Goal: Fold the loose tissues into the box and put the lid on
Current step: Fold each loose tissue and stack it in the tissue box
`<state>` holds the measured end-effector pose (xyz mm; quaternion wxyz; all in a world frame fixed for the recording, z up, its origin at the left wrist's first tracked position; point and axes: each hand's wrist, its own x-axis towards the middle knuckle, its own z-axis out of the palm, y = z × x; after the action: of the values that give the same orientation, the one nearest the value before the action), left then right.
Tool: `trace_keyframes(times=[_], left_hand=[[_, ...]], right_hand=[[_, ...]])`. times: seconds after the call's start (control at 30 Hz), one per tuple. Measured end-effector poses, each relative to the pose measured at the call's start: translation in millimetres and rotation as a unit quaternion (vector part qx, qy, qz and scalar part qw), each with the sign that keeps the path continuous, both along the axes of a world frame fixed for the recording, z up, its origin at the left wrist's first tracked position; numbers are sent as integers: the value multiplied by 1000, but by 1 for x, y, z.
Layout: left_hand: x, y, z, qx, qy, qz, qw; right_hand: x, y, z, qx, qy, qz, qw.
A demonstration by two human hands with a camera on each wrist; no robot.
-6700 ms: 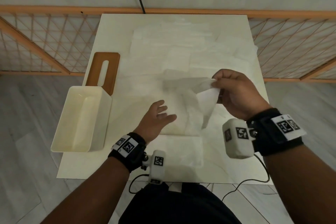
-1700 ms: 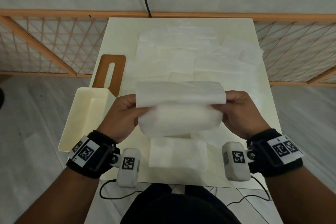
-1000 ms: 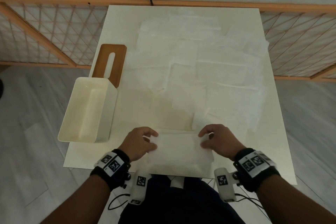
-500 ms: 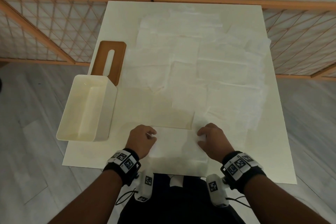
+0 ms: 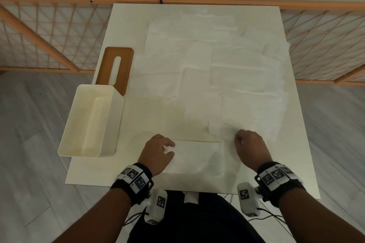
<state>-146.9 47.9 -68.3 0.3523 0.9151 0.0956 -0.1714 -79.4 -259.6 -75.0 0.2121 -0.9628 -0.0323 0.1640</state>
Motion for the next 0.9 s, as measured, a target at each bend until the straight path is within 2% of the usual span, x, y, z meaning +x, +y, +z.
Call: trace_keyframes(times=[0.2,0.3,0.37,0.47,0.6,0.67,0.73,0.8,0.9], left_hand=[[19,-14,23,-43,5,33,999],[37,-29,42,-128,28,65,989],[50,-40,61,-214,50,95,971],[67,-57,93,-376,89,166,907],[84,-75,122,-579,147,209,774],[88,-81,128,-641,138,203,727],[89,-86,133,-647,118,200,726],[91,-87,136,-611,85,244,748],[93,-70,134,-546,30,301,781]], right_hand=[[52,4,78,85,-50,-57,993],[77,7,121,99,-55,-47,992],[87,9,145,117,-50,-40,991],[87,17,174,154,-71,-13,985],[69,39,192,195,-147,61,968],[57,51,190,196,-176,111,958],[45,61,182,206,-174,164,949],[33,69,171,213,-149,210,943],[20,72,156,242,-84,215,942]])
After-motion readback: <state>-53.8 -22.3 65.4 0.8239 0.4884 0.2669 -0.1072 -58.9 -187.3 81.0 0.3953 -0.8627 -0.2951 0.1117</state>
